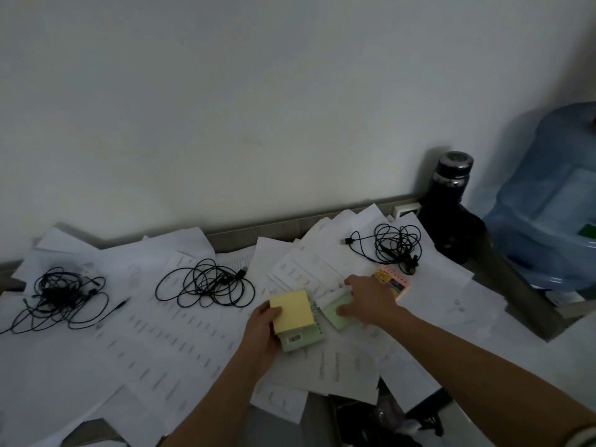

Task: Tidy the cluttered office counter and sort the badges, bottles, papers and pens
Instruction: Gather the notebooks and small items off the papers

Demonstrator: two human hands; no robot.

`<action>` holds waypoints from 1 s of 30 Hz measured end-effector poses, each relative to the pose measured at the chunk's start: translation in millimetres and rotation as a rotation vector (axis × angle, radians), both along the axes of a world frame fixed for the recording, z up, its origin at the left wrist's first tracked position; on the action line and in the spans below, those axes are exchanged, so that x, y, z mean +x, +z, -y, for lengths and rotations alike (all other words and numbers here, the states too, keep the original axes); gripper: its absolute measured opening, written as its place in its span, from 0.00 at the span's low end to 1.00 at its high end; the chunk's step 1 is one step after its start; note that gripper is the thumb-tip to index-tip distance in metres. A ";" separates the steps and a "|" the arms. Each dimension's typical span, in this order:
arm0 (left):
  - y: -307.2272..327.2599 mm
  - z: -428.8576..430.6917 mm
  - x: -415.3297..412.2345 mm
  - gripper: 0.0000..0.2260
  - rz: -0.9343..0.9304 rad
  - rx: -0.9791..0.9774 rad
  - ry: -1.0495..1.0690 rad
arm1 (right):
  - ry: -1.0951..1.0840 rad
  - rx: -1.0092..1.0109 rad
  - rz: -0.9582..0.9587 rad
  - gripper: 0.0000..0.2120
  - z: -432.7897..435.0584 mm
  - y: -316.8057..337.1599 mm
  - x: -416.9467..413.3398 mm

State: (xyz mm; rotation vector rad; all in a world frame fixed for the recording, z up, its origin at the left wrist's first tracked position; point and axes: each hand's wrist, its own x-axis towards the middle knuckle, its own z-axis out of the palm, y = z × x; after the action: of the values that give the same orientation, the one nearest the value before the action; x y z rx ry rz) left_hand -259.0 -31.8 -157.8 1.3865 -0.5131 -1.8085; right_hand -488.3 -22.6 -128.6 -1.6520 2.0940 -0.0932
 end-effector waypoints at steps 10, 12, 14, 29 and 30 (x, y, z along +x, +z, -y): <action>4.8 -1.2 2.8 0.18 -0.014 0.003 -0.005 | -0.299 0.046 0.763 0.12 29.9 35.8 -28.0; -2.2 3.7 5.3 0.19 -0.056 0.013 -0.015 | -0.320 0.008 0.892 0.13 34.3 49.9 -25.5; -5.1 6.2 7.3 0.20 -0.088 0.019 -0.031 | -0.287 0.070 0.980 0.16 37.0 55.0 -13.1; -9.7 7.7 12.2 0.19 -0.131 -0.068 -0.149 | -0.211 -0.129 0.067 0.16 22.2 33.6 -27.2; -8.5 8.1 12.6 0.18 -0.143 -0.075 -0.142 | -0.223 -0.068 -0.043 0.20 18.6 36.6 -44.2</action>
State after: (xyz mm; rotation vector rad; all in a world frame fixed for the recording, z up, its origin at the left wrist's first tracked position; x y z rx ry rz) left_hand -246.4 -39.9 -166.3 1.1861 -0.6103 -1.9651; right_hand -532.4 -41.2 -92.0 -1.4637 2.3257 -0.2037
